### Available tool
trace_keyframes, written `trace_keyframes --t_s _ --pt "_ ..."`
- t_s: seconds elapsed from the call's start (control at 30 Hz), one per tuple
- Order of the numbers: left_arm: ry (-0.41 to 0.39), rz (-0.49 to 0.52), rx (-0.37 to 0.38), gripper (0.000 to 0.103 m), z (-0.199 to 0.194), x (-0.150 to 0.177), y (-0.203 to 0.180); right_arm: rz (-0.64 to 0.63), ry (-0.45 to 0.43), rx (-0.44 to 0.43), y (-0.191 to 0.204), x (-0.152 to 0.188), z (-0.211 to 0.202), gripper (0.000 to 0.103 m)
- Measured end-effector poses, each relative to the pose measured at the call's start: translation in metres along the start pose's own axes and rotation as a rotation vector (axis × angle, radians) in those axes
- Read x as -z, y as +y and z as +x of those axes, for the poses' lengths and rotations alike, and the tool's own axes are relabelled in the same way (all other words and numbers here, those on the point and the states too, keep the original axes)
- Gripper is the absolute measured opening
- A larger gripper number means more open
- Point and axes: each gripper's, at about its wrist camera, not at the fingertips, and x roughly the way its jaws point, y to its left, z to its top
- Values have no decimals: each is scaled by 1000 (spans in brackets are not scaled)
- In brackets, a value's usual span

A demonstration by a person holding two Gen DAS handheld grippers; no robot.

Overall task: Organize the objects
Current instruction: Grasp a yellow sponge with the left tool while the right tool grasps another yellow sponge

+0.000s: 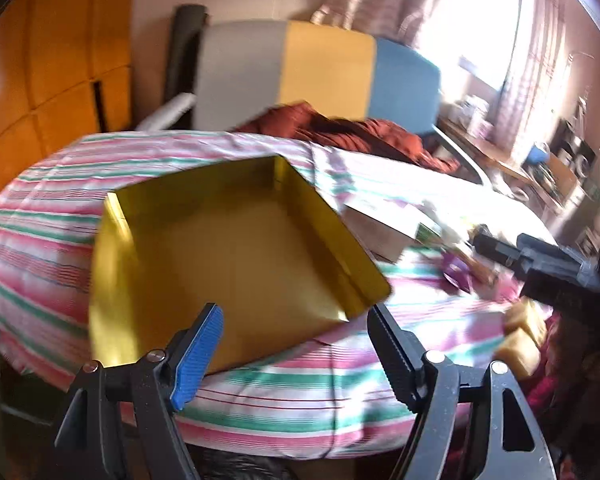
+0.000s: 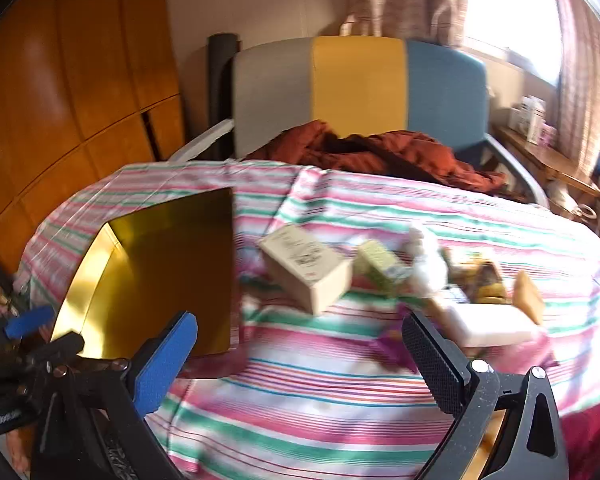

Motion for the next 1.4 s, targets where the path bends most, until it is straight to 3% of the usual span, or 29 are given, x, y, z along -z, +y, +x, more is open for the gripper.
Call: trace_keyframes --t_s 0.13,0.27,0.47,0.7,0.87,1.03,1.1,1.2,1.4 --pt "-6 118 68 76 12 -3 -33 68 3 52 -43 -6 -19 103" --pt "70 194 223 76 29 -7 -63 129 8 140 -95 -5 -43 103" --pt "178 408 417 76 55 6 -138 240 29 267 -163 9 -79 103" --pt "266 623 570 76 66 31 -211 246 89 309 -193 28 -100 103" --pt "310 732 618 85 78 53 -248 258 112 303 -201 37 -104 103" --pt "371 703 619 84 105 58 -255 255 127 297 -205 39 -100 103" --pt "390 690 644 66 110 60 -252 253 139 290 -206 39 -95 103" --pt "378 658 676 61 109 56 -239 238 172 271 -202 40 -85 103" --pt "324 575 643 60 92 41 -191 61 347 202 -171 46 -42 103"
